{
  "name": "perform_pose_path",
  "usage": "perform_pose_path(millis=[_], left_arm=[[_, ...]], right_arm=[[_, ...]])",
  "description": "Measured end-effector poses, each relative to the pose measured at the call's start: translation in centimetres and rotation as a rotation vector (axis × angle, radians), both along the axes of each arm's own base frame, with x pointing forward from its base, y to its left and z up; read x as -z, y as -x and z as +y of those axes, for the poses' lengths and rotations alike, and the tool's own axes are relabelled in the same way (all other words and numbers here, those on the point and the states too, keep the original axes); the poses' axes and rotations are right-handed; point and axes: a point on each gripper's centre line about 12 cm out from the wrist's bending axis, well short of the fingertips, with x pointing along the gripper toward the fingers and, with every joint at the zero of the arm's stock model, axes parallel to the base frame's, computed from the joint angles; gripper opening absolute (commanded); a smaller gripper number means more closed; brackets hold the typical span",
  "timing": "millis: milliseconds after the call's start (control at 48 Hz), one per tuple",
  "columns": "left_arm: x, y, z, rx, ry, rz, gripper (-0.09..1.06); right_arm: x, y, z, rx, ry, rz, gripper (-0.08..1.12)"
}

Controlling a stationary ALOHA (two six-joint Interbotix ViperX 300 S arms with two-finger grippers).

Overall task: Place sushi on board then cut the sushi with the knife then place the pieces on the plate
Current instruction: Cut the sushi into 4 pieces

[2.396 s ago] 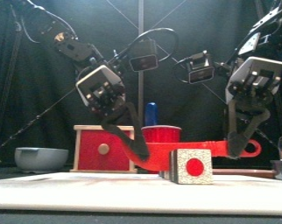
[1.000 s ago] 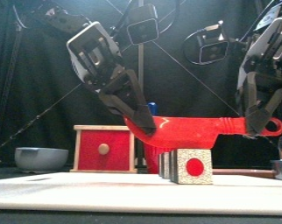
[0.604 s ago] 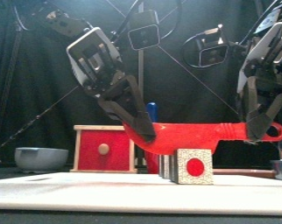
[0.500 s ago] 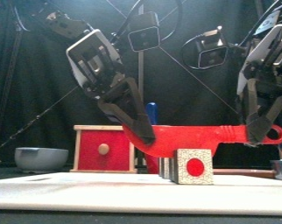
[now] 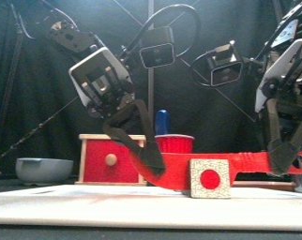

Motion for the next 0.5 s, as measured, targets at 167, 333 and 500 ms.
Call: perform_pose_path(millis=[167,333,500], left_arm=[[-0.1,0.1,-0.7,0.010,0.009,-0.001,0.42],[-0.1,0.2,-1.1,0.014,0.012,0.000,0.41],[-0.7,0.2,-1.1,0.020,0.010,-0.013,0.42]], right_arm=[[-0.2,-0.1,0.7,-0.006,-0.015,-0.003,0.37],[-0.4,-0.2,1.0,-0.007,-0.023,-0.008,0.37],[-0.7,-0.3,0.9,-0.008,-0.019,-0.012,0.37]])
